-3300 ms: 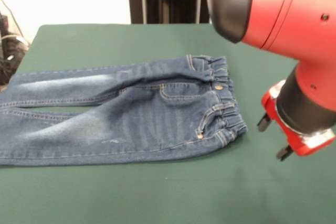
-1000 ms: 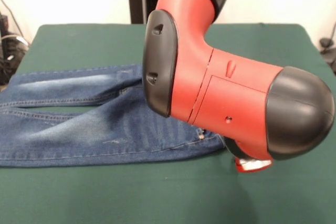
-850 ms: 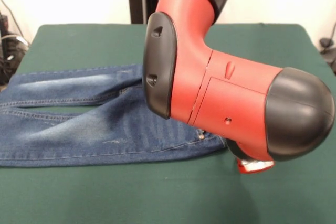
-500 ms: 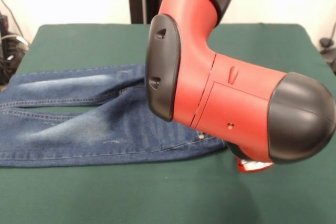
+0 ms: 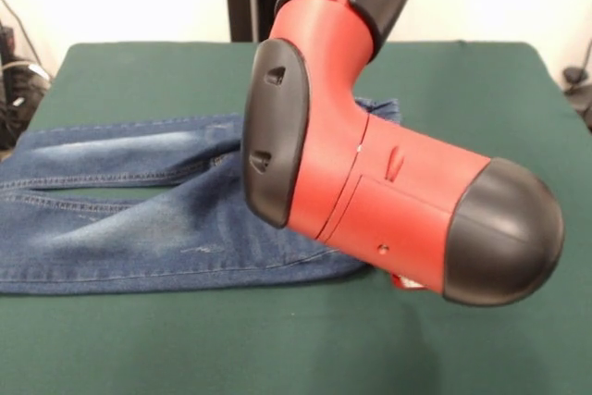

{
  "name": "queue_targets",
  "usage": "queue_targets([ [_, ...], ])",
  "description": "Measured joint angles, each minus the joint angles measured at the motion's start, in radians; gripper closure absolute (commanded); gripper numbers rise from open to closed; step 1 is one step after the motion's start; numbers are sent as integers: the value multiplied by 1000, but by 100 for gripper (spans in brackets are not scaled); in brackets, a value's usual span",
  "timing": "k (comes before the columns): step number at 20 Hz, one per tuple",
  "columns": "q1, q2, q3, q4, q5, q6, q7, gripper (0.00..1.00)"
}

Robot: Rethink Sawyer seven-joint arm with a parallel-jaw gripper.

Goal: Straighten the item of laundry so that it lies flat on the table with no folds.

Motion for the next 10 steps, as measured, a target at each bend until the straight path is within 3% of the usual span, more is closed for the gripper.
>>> queue_targets([
  [9,-22,7,-105,-2,64,26,0,0],
  [10,-28,8,-124,-2,87,25,0,100],
])
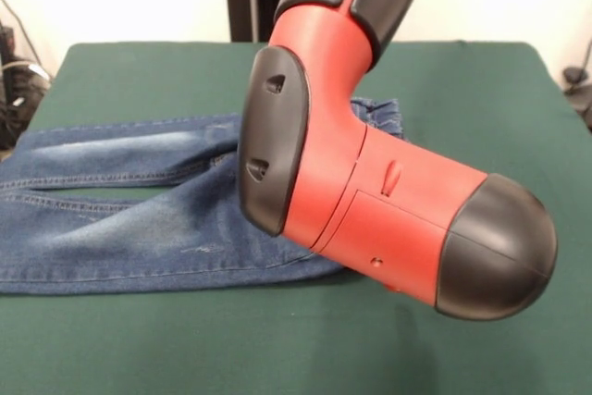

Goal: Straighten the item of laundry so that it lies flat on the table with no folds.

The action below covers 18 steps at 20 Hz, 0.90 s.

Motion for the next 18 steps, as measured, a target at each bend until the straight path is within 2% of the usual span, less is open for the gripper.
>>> queue_targets([
  [18,-21,4,-79,0,101,0,0,100],
])
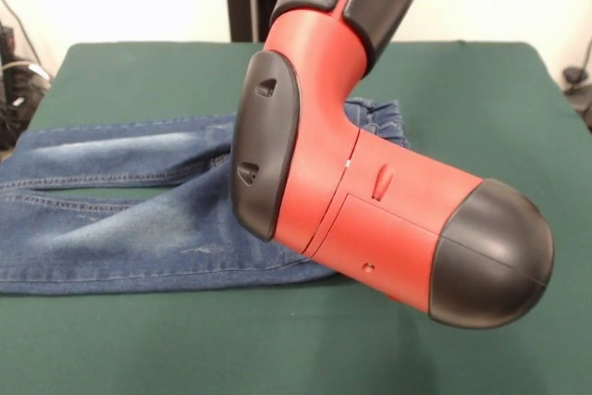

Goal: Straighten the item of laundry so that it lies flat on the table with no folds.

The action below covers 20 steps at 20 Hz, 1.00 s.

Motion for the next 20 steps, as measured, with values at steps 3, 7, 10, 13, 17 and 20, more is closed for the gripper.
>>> queue_targets([
  [3,-4,1,-8,0,19,-1,0,100],
  [7,-3,5,-4,0,58,-52,0,100],
  [10,1,4,10,2,77,-95,0,100],
  [13,14,-2,47,12,84,-143,0,100],
  [17,43,-11,112,35,83,-231,0,100],
  [20,72,-19,166,56,82,-313,0,100],
])
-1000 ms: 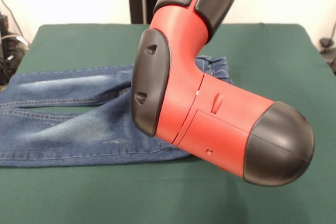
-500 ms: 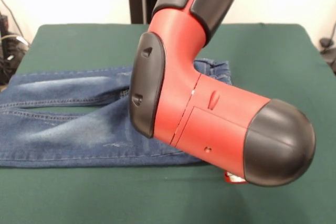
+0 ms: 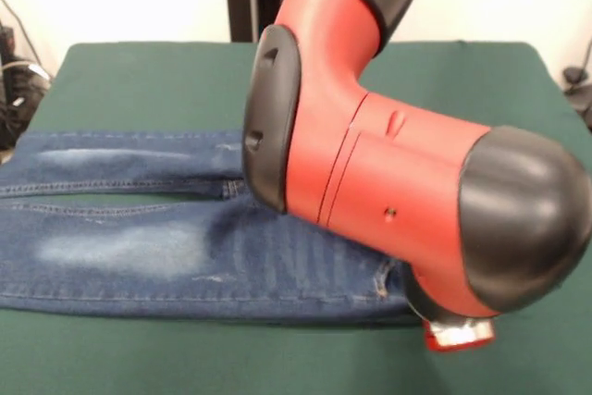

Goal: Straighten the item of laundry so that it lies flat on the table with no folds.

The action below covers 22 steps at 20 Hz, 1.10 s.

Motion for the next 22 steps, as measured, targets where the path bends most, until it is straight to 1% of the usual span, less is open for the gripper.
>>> queue_targets([
  [2,22,-7,41,12,-4,-69,0,100],
  [7,39,-16,79,16,-8,-119,0,100],
  [11,44,-21,92,16,-10,-127,0,100],
  [22,29,-21,85,-8,10,-127,0,100],
])
